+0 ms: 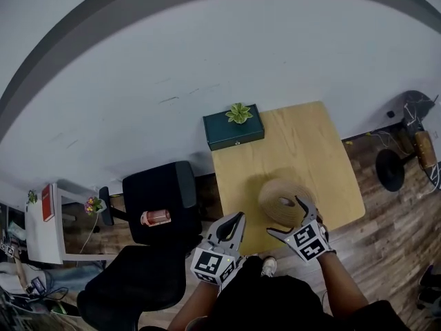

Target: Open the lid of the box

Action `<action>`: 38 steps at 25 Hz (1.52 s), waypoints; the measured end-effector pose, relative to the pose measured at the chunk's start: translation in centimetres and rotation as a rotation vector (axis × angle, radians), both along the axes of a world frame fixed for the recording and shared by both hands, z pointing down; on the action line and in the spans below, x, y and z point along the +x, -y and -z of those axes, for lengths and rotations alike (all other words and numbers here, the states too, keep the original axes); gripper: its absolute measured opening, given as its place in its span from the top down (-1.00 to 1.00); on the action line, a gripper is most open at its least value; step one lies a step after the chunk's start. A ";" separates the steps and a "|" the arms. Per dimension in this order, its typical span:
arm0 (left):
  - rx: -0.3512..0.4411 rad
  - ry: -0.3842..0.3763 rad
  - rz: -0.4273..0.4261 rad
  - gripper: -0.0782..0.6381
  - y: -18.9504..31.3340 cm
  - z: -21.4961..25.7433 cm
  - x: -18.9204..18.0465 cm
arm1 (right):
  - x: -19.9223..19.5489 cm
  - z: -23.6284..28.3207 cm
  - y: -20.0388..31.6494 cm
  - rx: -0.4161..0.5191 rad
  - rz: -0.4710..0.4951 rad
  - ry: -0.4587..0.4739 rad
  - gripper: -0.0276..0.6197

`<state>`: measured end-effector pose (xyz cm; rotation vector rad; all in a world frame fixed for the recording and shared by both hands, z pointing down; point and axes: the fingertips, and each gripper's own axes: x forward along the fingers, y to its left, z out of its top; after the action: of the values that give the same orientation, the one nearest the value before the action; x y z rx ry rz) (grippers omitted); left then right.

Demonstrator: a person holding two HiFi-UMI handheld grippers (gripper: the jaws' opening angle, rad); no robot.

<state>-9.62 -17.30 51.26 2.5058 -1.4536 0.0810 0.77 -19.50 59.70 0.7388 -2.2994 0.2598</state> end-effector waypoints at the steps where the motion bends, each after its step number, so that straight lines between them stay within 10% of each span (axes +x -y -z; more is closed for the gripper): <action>1: -0.003 -0.002 0.001 0.73 0.1 -0.2 -0.2 | -0.1 -0.7 0.1 -0.013 0.009 -0.025 -0.87; 16: -0.027 0.004 -0.013 0.73 2.3 -2.3 -2.3 | -1.2 -8.4 -0.3 -0.217 0.163 -0.314 -0.53; 38: -0.022 -0.021 -0.012 0.73 3.4 -2.7 -4.6 | -1.1 -8.3 0.0 -0.231 0.131 -0.406 -0.18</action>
<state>-14.18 -20.74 53.99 2.4903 -1.4212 0.0722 -0.35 -19.49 67.95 0.4710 -1.8846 0.2810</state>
